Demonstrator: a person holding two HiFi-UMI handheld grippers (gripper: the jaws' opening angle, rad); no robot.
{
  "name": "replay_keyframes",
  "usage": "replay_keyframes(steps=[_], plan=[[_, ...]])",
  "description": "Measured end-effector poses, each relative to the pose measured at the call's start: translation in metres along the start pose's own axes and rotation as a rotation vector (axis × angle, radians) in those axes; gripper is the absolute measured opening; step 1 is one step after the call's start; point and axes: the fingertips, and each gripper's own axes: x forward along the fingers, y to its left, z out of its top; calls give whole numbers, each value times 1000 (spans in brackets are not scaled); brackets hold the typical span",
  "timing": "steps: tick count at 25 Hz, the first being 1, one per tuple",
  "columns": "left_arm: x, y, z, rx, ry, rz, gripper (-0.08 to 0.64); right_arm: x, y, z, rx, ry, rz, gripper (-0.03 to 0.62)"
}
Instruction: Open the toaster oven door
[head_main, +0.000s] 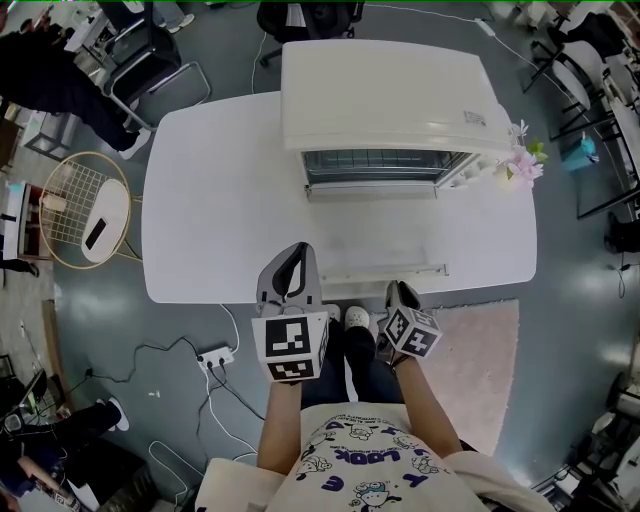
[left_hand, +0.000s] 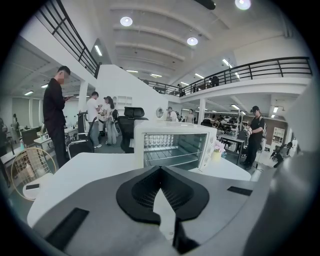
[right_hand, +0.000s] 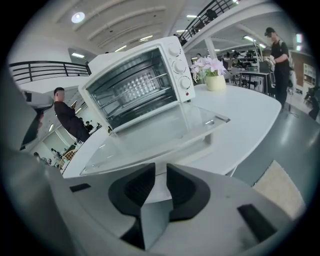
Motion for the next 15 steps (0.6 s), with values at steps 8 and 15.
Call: replay_keyframes(steps=[8, 15], plan=[[-4, 1, 11, -2, -25, -1, 5, -24, 9, 19, -42, -39, 2, 66], [-9, 0, 35, -3, -72, -1, 5, -55, 24, 86, -87, -197, 30, 14]])
